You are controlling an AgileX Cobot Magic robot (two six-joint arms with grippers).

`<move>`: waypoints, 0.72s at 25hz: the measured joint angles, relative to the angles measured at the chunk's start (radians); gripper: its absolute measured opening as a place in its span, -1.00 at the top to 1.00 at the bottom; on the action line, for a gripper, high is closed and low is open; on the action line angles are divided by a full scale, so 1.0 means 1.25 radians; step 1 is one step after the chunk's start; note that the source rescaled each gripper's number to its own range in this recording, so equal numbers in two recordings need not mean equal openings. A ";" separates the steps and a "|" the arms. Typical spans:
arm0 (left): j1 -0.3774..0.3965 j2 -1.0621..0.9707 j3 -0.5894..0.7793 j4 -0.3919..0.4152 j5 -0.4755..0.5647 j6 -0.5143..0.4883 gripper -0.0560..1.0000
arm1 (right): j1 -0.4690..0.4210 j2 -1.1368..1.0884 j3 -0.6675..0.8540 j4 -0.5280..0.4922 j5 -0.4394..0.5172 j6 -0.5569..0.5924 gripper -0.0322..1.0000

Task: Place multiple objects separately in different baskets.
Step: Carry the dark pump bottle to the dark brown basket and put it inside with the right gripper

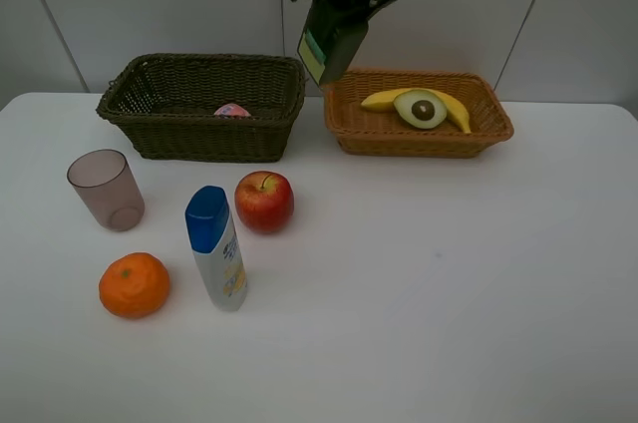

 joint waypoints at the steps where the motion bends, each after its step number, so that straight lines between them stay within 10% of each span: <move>1: 0.000 0.000 0.000 0.000 0.000 0.000 -1.00 | -0.004 0.008 -0.007 0.014 -0.032 -0.011 0.76; 18: 0.000 0.000 0.000 0.000 0.000 0.000 -1.00 | -0.038 0.209 -0.015 0.215 -0.590 -0.179 0.76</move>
